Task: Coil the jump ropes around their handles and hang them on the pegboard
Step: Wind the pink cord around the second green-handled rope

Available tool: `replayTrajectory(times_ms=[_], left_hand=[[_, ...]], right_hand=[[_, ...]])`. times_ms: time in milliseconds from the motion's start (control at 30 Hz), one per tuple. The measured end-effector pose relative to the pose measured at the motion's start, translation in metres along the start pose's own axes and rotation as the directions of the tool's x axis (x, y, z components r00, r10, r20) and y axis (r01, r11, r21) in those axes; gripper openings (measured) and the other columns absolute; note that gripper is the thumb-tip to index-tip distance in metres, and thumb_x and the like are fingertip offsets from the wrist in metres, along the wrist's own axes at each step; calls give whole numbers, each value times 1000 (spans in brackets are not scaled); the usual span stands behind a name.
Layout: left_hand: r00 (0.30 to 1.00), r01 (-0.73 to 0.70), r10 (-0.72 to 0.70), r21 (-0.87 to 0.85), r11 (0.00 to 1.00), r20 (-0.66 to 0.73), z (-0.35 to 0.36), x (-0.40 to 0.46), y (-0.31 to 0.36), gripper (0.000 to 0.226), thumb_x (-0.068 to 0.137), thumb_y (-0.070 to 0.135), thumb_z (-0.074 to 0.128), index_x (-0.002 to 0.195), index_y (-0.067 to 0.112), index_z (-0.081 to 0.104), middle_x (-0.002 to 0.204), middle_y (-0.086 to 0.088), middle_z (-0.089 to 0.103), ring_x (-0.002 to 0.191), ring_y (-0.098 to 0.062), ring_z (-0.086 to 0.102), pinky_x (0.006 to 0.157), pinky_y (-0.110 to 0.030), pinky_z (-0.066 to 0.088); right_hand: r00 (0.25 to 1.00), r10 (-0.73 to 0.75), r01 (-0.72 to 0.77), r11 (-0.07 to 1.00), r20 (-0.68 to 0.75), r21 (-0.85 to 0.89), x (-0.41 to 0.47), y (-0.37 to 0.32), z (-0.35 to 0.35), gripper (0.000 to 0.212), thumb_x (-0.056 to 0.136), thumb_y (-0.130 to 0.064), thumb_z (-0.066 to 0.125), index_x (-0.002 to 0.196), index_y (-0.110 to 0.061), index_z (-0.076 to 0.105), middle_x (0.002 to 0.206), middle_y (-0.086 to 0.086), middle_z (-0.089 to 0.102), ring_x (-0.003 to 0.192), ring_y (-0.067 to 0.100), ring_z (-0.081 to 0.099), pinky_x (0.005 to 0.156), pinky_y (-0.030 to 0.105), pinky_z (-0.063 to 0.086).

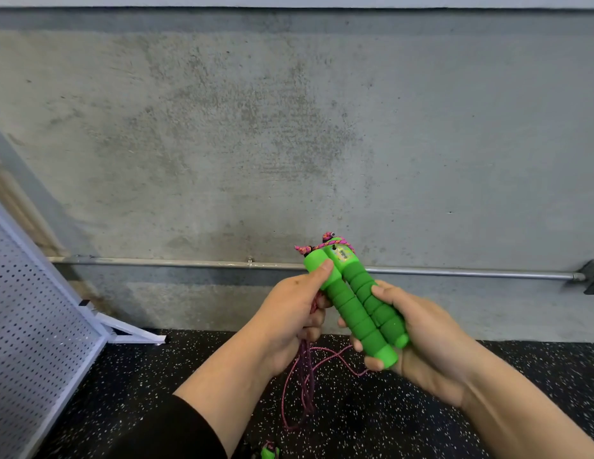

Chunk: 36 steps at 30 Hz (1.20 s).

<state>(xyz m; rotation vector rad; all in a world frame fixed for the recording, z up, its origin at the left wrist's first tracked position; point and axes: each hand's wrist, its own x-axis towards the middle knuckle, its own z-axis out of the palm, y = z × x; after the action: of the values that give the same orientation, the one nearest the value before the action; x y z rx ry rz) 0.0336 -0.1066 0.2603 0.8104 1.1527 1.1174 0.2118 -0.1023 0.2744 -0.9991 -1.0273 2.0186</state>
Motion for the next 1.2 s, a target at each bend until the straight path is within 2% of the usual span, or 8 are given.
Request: replayTrajectory(times_ms=[200, 333, 500, 667, 800, 933, 1067, 1200], left_hand=[[998, 58, -60, 58, 997, 37, 2, -3, 2, 45, 99, 55, 52, 102, 13, 66, 59, 9, 38, 43, -4, 21, 38, -16, 18], [994, 106, -109, 74, 992, 33, 3, -3, 0, 58, 100, 56, 51, 121, 4, 68, 59, 9, 40, 44, -4, 23, 39, -17, 17], [987, 159, -159, 21, 987, 8, 4, -3, 1, 60, 89, 70, 55, 100, 12, 69, 59, 9, 43, 45, -4, 21, 38, -17, 15], [983, 163, -168, -67, 984, -68, 4, -1, -3, 44, 87, 67, 63, 76, 25, 54, 59, 6, 40, 44, -6, 19, 40, -19, 11], [990, 88, -96, -82, 993, -103, 1, 0, -1, 35, 92, 52, 64, 74, 24, 52, 57, 6, 37, 42, -6, 19, 43, -20, 11], [995, 71, -78, -101, 992, -64, 0, 1, 0, 36, 92, 48, 64, 70, 24, 48, 58, 5, 35, 45, -8, 16, 44, -21, 10], [999, 44, -44, -71, 997, -1, 3, 0, 0, 35, 93, 46, 63, 72, 24, 45, 59, 4, 36, 47, -8, 16, 46, -24, 11], [999, 37, -38, -74, 997, -16, 0, 1, 1, 34, 94, 45, 62, 71, 24, 46, 59, 4, 35, 47, -8, 16, 49, -26, 9]], right_hand=[[953, -277, 213, 901, -123, -378, 6, -1, -9, 30, 102, -25, 55, 129, -35, 65, 91, 15, 68, 72, 24, 59, 52, 30, 44], [867, -497, 272, 542, -42, -795, 12, -2, -18, 45, 100, -20, 61, 138, -42, 54, 115, -22, 68, 103, -13, 60, 88, 7, 42], [844, -532, 147, 100, 72, -984, 15, 14, -21, 67, 95, -39, 65, 141, -70, 27, 110, -11, 53, 107, 13, 52, 95, 33, 44], [849, -511, 41, -192, 135, -981, 13, 20, -3, 70, 95, -49, 62, 150, -62, 21, 135, -5, 39, 121, 18, 38, 99, 33, 45], [842, -524, 137, -27, 131, -990, 13, 22, -1, 66, 94, -56, 56, 154, -45, 32, 134, -10, 40, 123, 12, 39, 104, 30, 41], [775, -598, 210, 549, -205, -809, 15, 18, -4, 43, 102, -43, 48, 126, -15, 70, 109, -2, 73, 98, 14, 64, 88, 31, 48], [931, -176, 126, 977, -320, -173, 9, 5, -1, 36, 103, -33, 54, 102, -5, 75, 94, 25, 74, 74, 25, 68, 74, 43, 59], [980, 197, -192, 973, -28, 126, 0, -1, -1, 49, 96, -43, 54, 109, -1, 76, 100, 29, 69, 67, 32, 63, 59, 38, 61]])
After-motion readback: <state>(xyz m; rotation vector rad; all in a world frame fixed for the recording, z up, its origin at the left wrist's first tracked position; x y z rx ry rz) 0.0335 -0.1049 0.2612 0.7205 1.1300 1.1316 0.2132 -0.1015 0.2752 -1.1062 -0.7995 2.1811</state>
